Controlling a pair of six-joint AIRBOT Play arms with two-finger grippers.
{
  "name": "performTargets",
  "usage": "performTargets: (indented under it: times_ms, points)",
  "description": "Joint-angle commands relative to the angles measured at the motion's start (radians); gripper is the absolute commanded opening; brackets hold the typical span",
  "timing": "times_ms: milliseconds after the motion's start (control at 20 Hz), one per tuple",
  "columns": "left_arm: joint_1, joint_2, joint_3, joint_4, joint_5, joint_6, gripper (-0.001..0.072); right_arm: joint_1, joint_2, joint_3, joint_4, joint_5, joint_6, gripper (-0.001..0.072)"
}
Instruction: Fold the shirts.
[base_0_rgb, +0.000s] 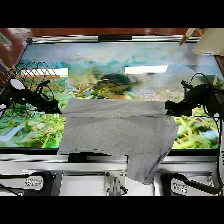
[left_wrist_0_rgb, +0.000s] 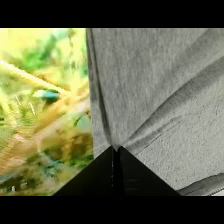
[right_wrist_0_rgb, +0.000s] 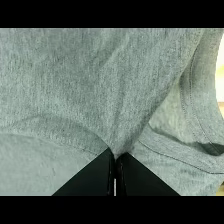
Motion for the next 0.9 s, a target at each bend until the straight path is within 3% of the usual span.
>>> performTargets:
  times_ms: [0,150,200,250,300,350,550,650,850]
  points:
    - [0.0,-0.032,0.001,0.004,-0.027,-0.004,0.0028,-0.001,-0.014,-0.02,-0.027,0.028,0.023,0.0059]
    - [-0.006,-0.063,0.001,0.004,-0.026,-0.008,0.0029,-0.001,-0.044,-0.02,-0.022,0.027,0.027,0.0063]
    - [-0.006,-0.068,0.002,0.003,-0.027,-0.009,0.0044,-0.001,-0.045,-0.02,-0.015,0.031,0.027,0.0188]
    - [-0.005,-0.066,0.002,0.004,-0.029,-0.013,0.024,-0.001,-0.038,-0.017,-0.016,0.028,0.026,0.0509]
    - [0.003,-0.061,0.007,0.004,-0.043,-0.035,0.0545,-0.002,-0.024,-0.011,-0.023,0.005,0.021,0.0565]
    - [0.014,-0.056,0.017,0.004,-0.072,-0.051,0.0606,-0.006,-0.001,0.002,-0.045,-0.032,0.019,0.0565]
    - [0.079,0.024,0.021,0.004,-0.214,-0.061,0.0604,-0.074,0.133,0.017,-0.126,-0.24,-0.051,0.0565]
    - [0.101,0.11,-0.076,0.004,-0.192,-0.066,0.0604,-0.159,0.199,-0.019,-0.124,-0.305,-0.084,0.0565]
    - [0.107,0.254,-0.405,0.003,-0.089,-0.018,0.0607,-0.294,0.325,-0.164,-0.072,-0.25,-0.096,0.0566]
